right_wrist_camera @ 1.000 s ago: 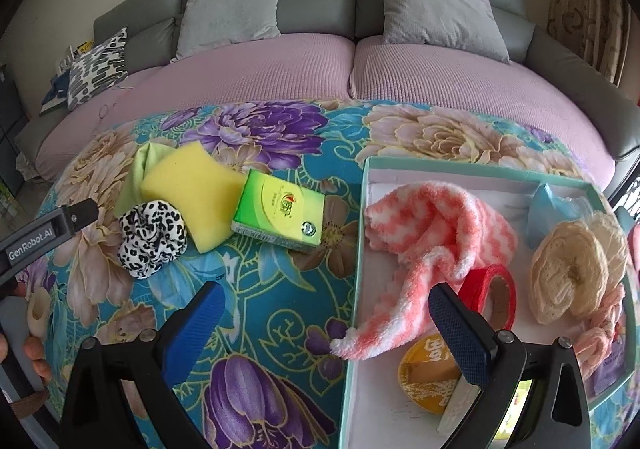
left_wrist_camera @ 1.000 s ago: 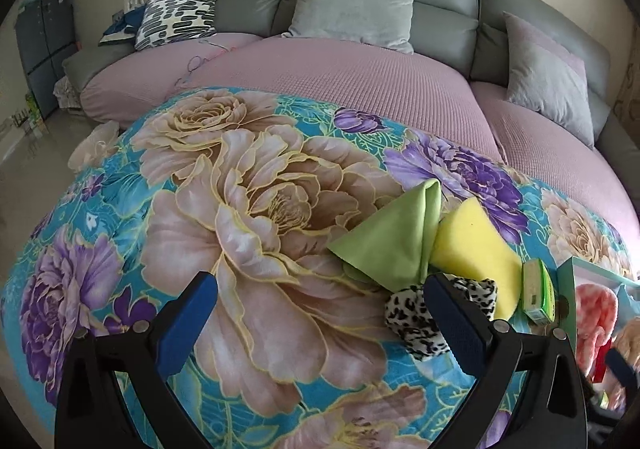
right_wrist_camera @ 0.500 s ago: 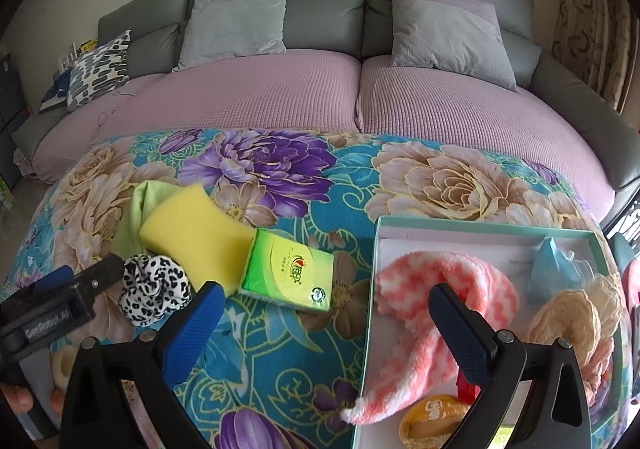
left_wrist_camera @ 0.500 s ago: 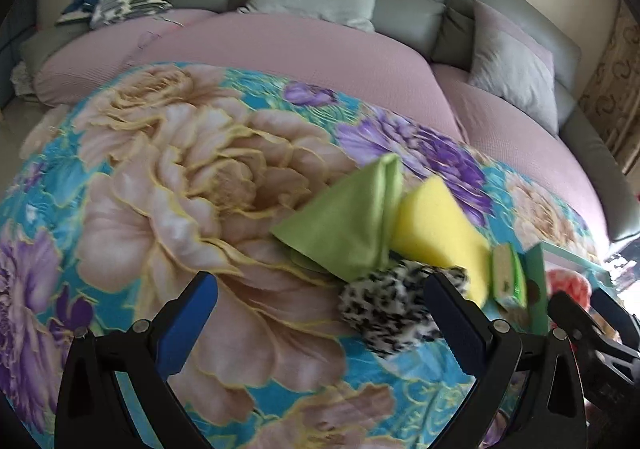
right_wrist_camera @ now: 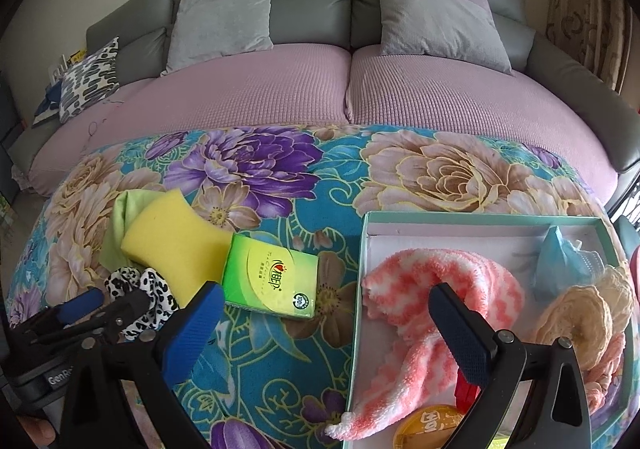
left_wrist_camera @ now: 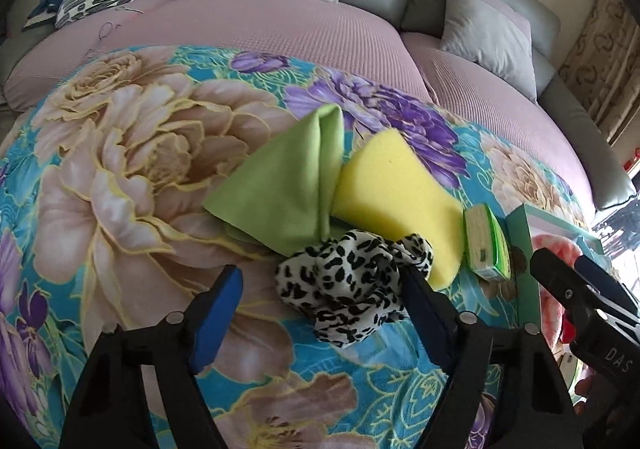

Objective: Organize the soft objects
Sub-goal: 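Grasp the leopard scrunchie with left tool while right tool grasps the green tissue pack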

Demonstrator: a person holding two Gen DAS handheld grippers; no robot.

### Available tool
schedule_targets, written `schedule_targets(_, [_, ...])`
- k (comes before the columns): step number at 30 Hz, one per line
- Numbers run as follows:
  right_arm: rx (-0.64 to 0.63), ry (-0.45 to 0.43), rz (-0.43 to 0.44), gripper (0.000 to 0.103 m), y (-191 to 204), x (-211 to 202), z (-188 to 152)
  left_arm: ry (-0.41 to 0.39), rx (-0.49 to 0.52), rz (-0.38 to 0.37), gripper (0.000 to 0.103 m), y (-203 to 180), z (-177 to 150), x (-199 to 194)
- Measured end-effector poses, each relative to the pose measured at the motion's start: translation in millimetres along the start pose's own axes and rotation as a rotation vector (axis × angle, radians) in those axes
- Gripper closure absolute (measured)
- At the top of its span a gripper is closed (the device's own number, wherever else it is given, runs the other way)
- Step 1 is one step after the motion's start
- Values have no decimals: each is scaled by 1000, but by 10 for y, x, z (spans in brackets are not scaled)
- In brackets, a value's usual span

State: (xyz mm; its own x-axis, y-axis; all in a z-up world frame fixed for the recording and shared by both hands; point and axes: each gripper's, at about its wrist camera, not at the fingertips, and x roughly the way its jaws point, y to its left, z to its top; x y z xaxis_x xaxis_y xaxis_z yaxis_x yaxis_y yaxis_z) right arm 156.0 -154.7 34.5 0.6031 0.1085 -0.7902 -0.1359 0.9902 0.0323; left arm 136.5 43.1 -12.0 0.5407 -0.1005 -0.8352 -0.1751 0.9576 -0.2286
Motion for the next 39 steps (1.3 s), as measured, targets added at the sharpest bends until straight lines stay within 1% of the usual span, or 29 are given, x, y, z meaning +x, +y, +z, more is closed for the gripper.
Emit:
schedule_targets(1, [0,2,1,0,-3,4,-2,6,1,-10,32,-14,-6,22])
schedule_targets(3, [0,5,5,0,-7,12,-7,26,7,-21,34,-43,-21,72])
schedule_targets(8, [0,14,10,0,-8,35,-16,36,33,-13,43,-103,-43,110])
schedule_targets(12, [2,15,11,0,-9,35,-18,30,42,-8,62,-103,-47,70])
schedule_targets(16, [5,16,9,0,-21,36,-15,18,55,-16,73,-110,-58,10])
schedule_targets(19, [5,14,9,0,-23,34,-13,-1,52,-31,78,-99,-50,-64])
schedule_targets(26, [15,-10,11,0,-44,-18,-2,-48,50,-55,82,-80,-24,-274])
schedule_targets(30, [16,-24,39,0,-17,-39,10,-107,42,-80,82,-45,11,-489])
schedule_targets(36, [-10,-10,58,0,78,7,-7,-149,7,-69,82,74,51,-635])
schedule_targets(39, [-4,-1,91,0,109,41,-14,-151,-10,-55,82,138,48,-650])
